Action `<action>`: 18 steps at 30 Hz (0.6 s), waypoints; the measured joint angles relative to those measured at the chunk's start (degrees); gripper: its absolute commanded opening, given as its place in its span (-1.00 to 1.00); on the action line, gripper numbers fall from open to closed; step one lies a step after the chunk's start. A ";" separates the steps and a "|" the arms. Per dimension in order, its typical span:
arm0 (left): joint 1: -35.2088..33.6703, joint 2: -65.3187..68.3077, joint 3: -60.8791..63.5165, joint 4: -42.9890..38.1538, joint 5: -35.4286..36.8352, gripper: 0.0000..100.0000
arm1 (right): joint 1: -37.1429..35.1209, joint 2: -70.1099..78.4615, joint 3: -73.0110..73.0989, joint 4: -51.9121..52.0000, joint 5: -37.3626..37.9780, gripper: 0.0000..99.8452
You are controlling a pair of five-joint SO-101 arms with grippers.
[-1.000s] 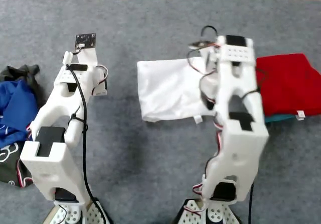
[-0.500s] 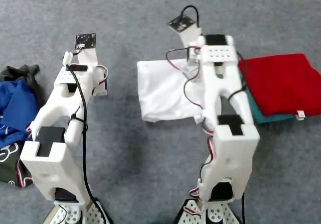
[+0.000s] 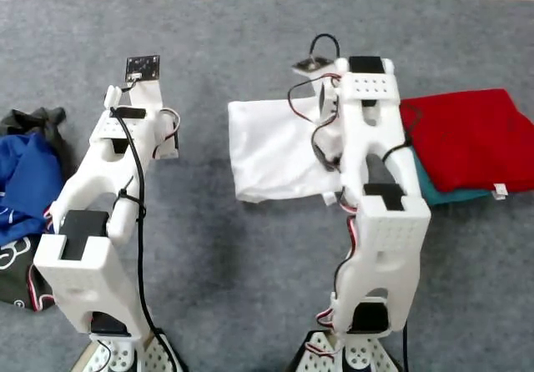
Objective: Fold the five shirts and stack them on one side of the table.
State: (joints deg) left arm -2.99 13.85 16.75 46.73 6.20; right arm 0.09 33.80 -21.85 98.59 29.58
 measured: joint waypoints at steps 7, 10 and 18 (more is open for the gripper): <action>0.00 0.00 0.18 0.00 0.00 -0.94 | 7.12 -1.67 8.79 1.49 2.46 -0.97; 0.00 0.00 0.18 0.00 0.00 -0.94 | 8.00 -4.75 11.43 1.23 4.04 -0.97; 0.00 0.00 0.44 0.00 0.00 -0.94 | -0.70 -8.00 3.69 -16.44 -7.12 -0.97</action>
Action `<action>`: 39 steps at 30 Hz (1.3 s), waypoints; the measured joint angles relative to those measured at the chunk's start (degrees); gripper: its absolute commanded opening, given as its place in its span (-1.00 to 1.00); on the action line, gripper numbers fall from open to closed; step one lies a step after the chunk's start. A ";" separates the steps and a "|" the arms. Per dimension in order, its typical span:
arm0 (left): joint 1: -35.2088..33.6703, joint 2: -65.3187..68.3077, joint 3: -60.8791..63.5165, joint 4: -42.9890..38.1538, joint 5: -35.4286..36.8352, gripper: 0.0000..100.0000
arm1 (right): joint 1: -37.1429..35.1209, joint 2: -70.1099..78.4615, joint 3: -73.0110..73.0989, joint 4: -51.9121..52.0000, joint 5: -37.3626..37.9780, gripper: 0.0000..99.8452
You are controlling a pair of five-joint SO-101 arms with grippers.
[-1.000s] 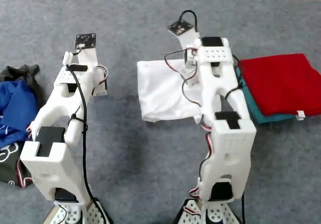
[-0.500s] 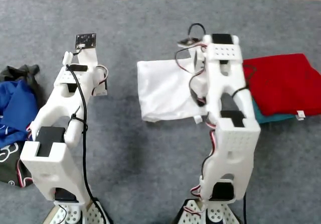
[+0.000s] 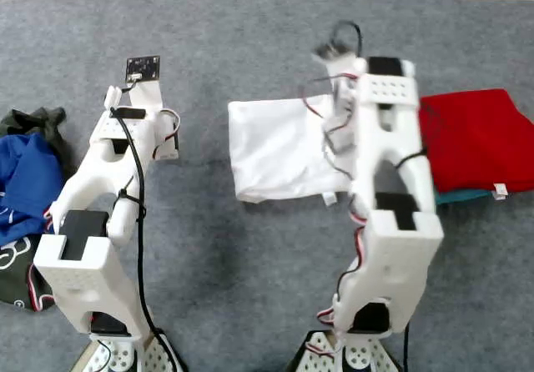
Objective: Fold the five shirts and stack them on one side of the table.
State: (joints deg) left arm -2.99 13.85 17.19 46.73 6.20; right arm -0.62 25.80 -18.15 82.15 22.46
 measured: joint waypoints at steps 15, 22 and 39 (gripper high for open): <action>0.00 0.00 0.00 0.00 0.00 -0.94 | -2.46 15.56 -17.93 12.66 -5.80 -0.97; 0.00 0.00 0.00 0.00 0.00 -0.94 | -0.18 16.26 -20.31 18.11 -5.80 -0.97; 0.00 0.00 0.00 0.00 0.00 -0.94 | 12.04 -4.48 3.08 16.79 5.63 -0.97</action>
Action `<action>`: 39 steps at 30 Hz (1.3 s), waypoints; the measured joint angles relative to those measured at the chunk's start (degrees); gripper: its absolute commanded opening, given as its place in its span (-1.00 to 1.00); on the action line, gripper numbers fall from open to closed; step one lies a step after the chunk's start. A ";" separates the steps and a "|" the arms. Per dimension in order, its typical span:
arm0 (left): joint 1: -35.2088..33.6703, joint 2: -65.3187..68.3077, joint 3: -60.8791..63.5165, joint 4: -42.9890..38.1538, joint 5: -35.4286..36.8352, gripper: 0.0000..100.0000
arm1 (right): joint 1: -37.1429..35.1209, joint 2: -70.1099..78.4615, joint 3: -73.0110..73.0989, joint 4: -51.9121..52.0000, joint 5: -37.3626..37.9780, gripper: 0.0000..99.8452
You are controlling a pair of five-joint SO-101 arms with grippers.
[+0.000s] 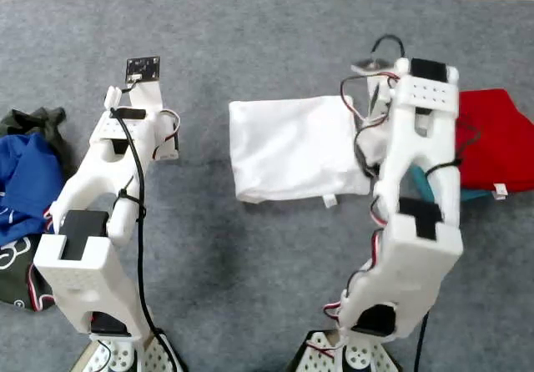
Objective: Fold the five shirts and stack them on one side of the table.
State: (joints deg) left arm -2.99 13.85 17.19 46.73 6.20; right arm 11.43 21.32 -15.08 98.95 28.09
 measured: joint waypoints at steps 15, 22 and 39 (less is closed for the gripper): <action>0.00 0.00 0.00 -1.05 0.00 -0.94 | -12.84 4.13 0.00 -14.51 -5.71 -0.97; 0.00 0.00 0.00 -1.05 0.00 -0.94 | -9.32 4.92 0.00 -4.57 -5.71 -0.97; 4.92 0.00 0.09 -1.05 -7.91 -0.94 | -4.22 4.92 11.34 -10.64 -2.29 -0.97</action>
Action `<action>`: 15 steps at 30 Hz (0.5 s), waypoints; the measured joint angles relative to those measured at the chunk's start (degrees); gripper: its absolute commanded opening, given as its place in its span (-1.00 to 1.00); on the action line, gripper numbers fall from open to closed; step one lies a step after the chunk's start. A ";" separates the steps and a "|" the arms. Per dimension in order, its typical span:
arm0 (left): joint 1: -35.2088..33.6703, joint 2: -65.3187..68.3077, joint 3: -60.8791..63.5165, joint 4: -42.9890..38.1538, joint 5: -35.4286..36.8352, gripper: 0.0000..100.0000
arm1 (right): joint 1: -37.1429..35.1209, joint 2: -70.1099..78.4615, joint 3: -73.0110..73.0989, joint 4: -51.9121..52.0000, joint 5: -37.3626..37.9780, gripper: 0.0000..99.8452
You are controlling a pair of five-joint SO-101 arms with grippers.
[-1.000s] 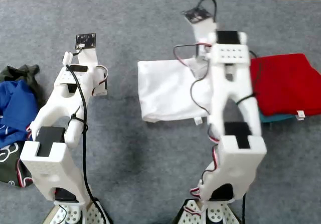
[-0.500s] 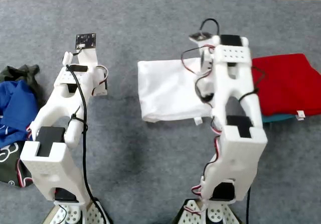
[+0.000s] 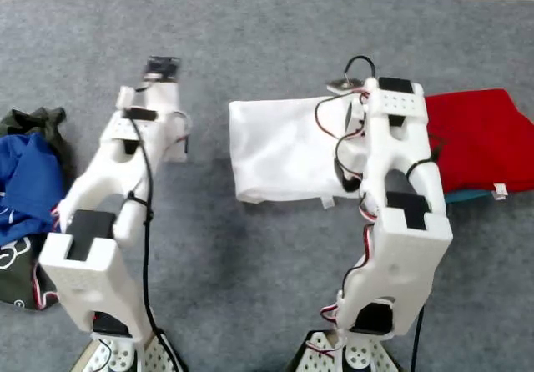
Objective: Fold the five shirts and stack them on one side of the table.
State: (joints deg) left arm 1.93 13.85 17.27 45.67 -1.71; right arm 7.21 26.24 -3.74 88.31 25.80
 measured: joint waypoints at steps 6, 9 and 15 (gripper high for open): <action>9.32 -4.66 -5.36 4.66 -2.02 -0.94 | 0.53 -4.31 -1.76 5.01 1.32 -0.97; 12.84 -5.10 -10.37 5.19 -0.79 -0.94 | 0.53 -10.81 -2.99 8.18 1.41 -0.97; 15.03 0.35 -20.48 2.20 4.13 -0.94 | 0.53 -16.00 1.58 4.40 1.41 -0.97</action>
State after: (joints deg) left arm 16.97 14.20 -3.21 47.87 2.42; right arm 7.74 10.24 -2.15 92.70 27.21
